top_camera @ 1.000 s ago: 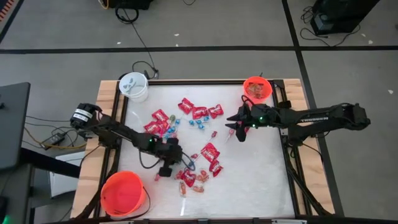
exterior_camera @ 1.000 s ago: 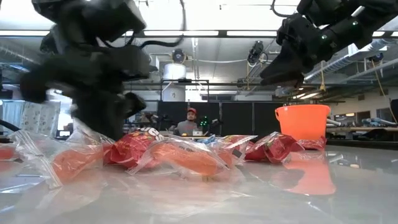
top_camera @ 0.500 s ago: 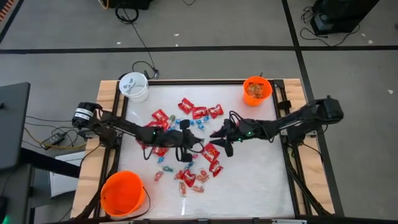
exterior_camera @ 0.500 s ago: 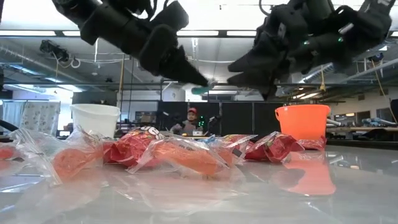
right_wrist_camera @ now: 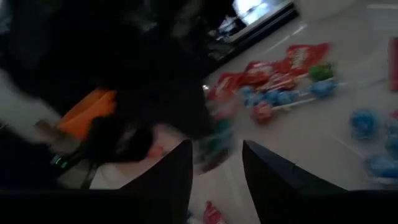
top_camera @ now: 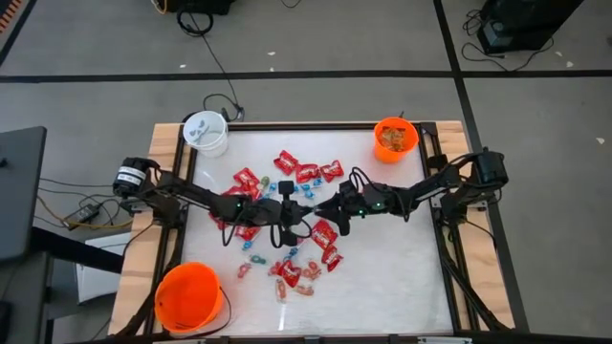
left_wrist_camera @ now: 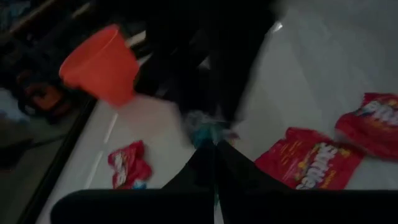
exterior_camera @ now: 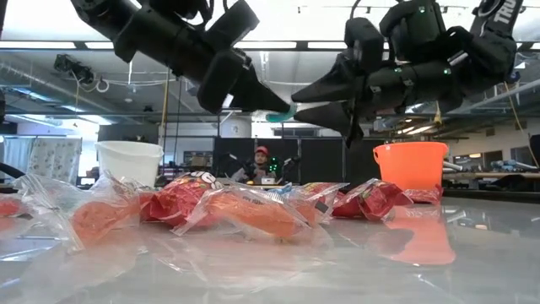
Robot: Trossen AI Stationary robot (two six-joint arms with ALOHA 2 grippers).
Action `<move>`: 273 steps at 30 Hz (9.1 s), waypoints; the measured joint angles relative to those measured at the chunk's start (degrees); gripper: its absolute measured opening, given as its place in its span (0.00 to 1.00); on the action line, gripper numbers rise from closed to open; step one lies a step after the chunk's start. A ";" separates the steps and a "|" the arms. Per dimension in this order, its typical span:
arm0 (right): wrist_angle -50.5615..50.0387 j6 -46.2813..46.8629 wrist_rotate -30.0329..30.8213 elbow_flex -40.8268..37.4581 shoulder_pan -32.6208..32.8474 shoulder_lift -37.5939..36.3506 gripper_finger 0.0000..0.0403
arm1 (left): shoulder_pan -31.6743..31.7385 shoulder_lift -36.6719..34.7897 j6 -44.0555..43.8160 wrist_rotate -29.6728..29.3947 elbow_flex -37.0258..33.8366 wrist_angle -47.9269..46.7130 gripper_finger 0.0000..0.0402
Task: Sort candy by brand, put in halloween buckets
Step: Put the top blue gummy into the top orange bucket, then put the left red gummy into the top orange bucket
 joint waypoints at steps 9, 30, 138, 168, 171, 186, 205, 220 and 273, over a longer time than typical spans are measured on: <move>0.85 -1.16 -1.80 0.07 -0.27 -0.11 0.13 | -0.48 0.01 0.32 0.05 0.00 1.62 0.02; -17.16 -9.11 0.51 0.04 -8.07 -3.06 0.01 | 0.31 -2.13 -10.88 0.82 0.13 -6.57 0.29; -58.85 -25.43 -8.70 4.10 -28.93 -46.22 0.37 | -0.48 -19.80 -64.88 24.52 -4.02 -57.83 0.24; -57.93 -25.94 -7.21 4.04 -22.68 -44.63 0.37 | -25.20 -3.16 -89.88 21.09 -4.00 -45.63 0.39; -57.98 -26.57 -7.21 4.04 -22.68 -44.63 0.37 | -24.33 -2.93 -89.78 20.76 -3.89 -48.64 0.31; -39.89 -23.88 -10.64 4.04 -17.29 -30.98 0.36 | -16.33 -11.66 -65.60 10.31 4.07 -49.74 0.01; 5.81 -35.59 -21.76 4.51 -5.28 -1.74 0.36 | 0.67 -12.83 -35.65 18.07 10.62 -35.46 0.01; 1.71 -39.52 -19.00 5.75 -3.87 -2.04 0.36 | 12.56 -4.68 -23.53 38.62 10.36 -19.25 0.01; -9.14 -33.37 -30.90 5.68 -8.67 -8.98 0.27 | 12.62 -4.81 -18.18 36.38 10.40 -8.22 0.02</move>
